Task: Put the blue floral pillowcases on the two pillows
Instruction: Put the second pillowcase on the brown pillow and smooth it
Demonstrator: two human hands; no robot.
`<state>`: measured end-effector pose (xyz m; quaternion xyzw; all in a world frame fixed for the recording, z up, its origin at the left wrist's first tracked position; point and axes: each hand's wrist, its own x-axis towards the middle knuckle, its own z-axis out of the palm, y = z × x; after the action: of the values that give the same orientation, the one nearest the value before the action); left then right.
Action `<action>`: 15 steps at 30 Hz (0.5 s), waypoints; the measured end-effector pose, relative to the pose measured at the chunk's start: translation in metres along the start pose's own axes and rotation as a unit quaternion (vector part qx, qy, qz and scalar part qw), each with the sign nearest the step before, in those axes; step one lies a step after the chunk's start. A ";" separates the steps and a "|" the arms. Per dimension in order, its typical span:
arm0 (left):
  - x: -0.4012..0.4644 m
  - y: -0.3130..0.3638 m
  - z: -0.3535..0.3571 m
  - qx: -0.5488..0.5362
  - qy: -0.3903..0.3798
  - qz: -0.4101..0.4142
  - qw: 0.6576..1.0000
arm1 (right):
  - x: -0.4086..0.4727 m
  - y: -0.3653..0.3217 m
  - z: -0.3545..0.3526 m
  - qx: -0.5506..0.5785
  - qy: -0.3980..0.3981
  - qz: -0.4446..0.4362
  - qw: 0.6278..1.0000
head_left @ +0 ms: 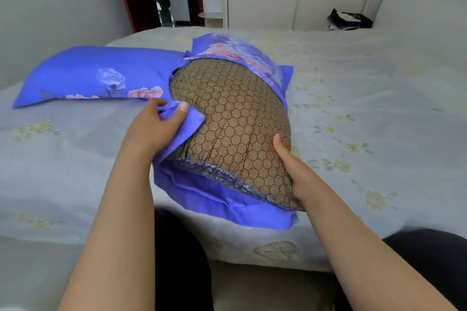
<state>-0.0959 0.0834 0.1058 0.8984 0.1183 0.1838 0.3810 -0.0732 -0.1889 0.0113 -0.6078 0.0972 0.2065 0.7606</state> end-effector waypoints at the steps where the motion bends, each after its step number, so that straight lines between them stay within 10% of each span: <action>1: -0.001 -0.002 0.003 0.000 -0.006 0.000 1.000 | -0.004 0.000 0.003 -0.001 -0.016 0.002 1.000; 5: -0.008 -0.009 0.030 -0.084 0.038 0.020 0.996 | -0.007 -0.011 0.009 -0.098 0.081 -0.144 0.981; 11: -0.062 0.024 0.077 -0.227 0.101 0.153 0.957 | -0.060 -0.075 -0.019 -0.232 0.296 -0.388 0.842; 15: -0.093 0.008 0.122 -0.148 0.018 0.188 0.971 | -0.093 -0.093 -0.064 -0.437 0.331 -0.274 0.790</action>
<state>-0.1280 -0.0325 0.0113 0.8346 -0.0743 0.2835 0.4665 -0.1095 -0.2855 0.1149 -0.9076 0.0721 -0.2038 0.3599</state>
